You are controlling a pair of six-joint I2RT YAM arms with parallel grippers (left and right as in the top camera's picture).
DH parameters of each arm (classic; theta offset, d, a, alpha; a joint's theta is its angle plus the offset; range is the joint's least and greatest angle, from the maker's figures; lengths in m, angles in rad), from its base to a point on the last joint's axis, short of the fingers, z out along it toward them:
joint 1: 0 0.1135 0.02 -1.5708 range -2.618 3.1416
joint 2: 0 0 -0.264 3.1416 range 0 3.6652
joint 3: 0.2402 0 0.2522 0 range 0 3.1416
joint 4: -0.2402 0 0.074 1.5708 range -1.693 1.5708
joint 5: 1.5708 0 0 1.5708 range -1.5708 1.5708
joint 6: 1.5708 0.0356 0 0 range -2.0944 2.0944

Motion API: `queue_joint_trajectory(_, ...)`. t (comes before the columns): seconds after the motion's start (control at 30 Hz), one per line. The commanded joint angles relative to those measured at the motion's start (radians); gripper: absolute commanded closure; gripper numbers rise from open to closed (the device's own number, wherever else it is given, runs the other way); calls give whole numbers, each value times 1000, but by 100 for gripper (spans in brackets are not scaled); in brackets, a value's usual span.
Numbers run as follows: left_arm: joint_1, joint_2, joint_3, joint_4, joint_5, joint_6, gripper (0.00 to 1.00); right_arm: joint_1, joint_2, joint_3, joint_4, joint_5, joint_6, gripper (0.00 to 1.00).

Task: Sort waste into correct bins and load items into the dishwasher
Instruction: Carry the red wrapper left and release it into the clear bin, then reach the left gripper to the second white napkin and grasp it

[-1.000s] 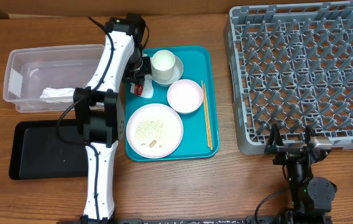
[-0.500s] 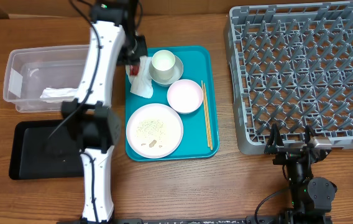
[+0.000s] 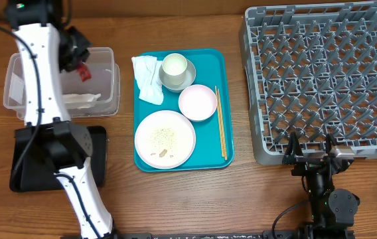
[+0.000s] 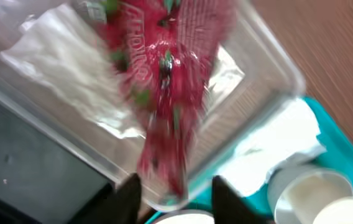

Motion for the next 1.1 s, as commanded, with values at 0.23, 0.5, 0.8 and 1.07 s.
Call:
queue_joint_trajectory(0.23,27,27,-20,-15,89,-43,45,-3,-7,-10,4,-8,3,0)
queue_joint_trajectory(0.5,-99,27,-20,6,213,288,54,-3,-7,-10,4,-9,3,0)
queue_joint_trajectory(0.8,-335,29,-20,54,-42,219,56,-3,-7,-10,4,-9,3,0)
queue_joint_trajectory(1.07,-369,103,-20,139,-88,192,77,-3,-7,-10,4,-8,3,0)
